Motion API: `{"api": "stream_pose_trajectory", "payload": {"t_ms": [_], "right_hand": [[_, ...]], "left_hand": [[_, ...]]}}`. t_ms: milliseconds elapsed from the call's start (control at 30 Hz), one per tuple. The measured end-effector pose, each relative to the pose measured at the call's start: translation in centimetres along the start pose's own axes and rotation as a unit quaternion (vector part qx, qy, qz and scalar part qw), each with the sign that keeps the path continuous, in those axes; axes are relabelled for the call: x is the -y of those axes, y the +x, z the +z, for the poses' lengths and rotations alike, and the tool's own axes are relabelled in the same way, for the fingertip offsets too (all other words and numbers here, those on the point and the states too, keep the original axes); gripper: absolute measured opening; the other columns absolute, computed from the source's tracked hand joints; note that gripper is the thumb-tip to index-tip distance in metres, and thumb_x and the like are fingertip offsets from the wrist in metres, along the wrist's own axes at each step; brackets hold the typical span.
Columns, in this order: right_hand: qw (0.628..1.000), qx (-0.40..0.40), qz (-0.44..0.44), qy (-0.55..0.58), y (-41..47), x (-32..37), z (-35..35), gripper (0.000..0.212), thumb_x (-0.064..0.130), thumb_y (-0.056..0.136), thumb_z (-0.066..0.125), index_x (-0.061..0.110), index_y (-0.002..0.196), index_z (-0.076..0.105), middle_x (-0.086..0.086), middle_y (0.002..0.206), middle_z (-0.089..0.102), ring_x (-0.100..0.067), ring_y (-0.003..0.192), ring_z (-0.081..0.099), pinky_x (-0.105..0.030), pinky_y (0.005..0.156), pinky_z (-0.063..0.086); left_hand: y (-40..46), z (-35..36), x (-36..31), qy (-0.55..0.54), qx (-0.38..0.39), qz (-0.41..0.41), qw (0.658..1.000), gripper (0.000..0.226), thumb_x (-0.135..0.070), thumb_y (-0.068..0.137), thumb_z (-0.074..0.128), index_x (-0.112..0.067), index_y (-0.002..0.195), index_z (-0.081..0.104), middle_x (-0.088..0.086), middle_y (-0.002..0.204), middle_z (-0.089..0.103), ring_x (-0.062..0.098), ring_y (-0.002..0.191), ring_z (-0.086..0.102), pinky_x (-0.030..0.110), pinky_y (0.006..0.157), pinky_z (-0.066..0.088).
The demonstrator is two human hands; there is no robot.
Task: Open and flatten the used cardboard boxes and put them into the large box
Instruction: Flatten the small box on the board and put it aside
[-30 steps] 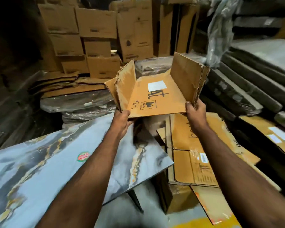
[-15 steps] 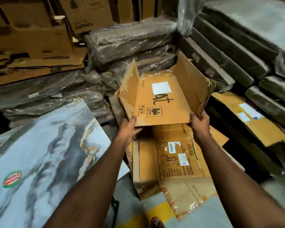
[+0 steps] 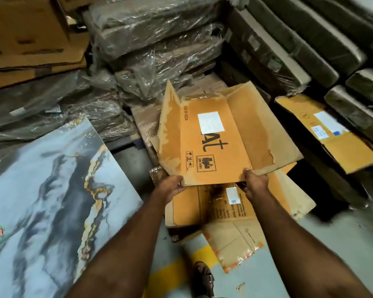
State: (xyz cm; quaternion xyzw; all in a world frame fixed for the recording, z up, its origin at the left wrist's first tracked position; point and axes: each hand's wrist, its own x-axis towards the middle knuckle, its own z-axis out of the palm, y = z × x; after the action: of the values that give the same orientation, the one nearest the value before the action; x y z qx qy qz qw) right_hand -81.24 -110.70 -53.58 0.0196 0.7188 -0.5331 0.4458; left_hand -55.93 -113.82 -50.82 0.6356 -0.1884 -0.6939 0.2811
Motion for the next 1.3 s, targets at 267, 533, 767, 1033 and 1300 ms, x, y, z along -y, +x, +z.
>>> {"api": "stream_pose_trajectory", "payload": {"t_ms": [267, 533, 767, 1033, 1300], "right_hand": [[0.989, -0.088, 0.116, 0.007, 2.6, -3.1, -2.0, 0.056, 0.011, 0.077, 0.08, 0.008, 0.125, 0.052, -0.018, 0.119, 0.063, -0.034, 0.099, 0.065, -0.051, 0.09, 0.056], [0.983, -0.045, 0.161, 0.074, 2.6, -7.7, -5.9, 0.036, 0.011, 0.096, 0.062, 0.005, 0.13, 0.05, -0.02, 0.128, 0.059, -0.027, 0.095, 0.063, -0.032, 0.054, 0.057], [0.989, -0.044, 0.136, 0.047, 3.2, -7.0, -8.0, 0.029, 0.008, 0.101, 0.052, 0.005, 0.13, 0.051, -0.017, 0.12, 0.059, -0.021, 0.083, 0.06, -0.029, 0.056, 0.05], [0.871, -0.001, 0.019, -0.491, -2.0, -7.9, -8.7, 0.037, 0.028, 0.104, 0.047, 0.01, 0.134, 0.058, -0.005, 0.136, 0.057, -0.024, 0.128, 0.054, -0.027, 0.097, 0.046], [0.985, 0.05, 0.085, -0.139, -2.3, -9.4, -5.1, 0.027, -0.001, 0.096, 0.052, 0.012, 0.117, 0.064, -0.014, 0.098, 0.062, -0.02, 0.074, 0.057, -0.028, 0.059, 0.051]], "left_hand": [[-0.2, -1.2, 3.5, -0.146, -0.051, -0.078, 0.985, 0.037, -0.009, 0.096, 0.061, -0.009, 0.13, 0.047, 0.016, 0.124, 0.062, 0.032, 0.116, 0.06, 0.044, 0.087, 0.051], [0.2, -0.7, 6.6, -0.168, -0.083, -0.166, 0.968, 0.026, -0.002, 0.096, 0.058, 0.0, 0.121, 0.049, 0.021, 0.139, 0.051, 0.035, 0.133, 0.048, 0.046, 0.108, 0.044], [0.1, -0.1, 9.0, -0.18, -0.056, -0.191, 0.963, 0.006, -0.002, 0.097, 0.056, 0.002, 0.094, 0.052, 0.02, 0.136, 0.056, 0.031, 0.128, 0.054, 0.042, 0.107, 0.045], [-0.6, 0.7, 12.3, -0.104, -0.033, -0.224, 0.969, 0.035, -0.01, 0.101, 0.052, -0.004, 0.136, 0.047, 0.03, 0.138, 0.05, 0.043, 0.126, 0.052, 0.049, 0.09, 0.052], [-2.5, 0.3, 11.1, 0.11, 0.025, -0.162, 0.98, 0.041, -0.027, 0.106, 0.044, -0.006, 0.141, 0.043, 0.016, 0.145, 0.05, 0.031, 0.13, 0.05, 0.04, 0.106, 0.044]]}}
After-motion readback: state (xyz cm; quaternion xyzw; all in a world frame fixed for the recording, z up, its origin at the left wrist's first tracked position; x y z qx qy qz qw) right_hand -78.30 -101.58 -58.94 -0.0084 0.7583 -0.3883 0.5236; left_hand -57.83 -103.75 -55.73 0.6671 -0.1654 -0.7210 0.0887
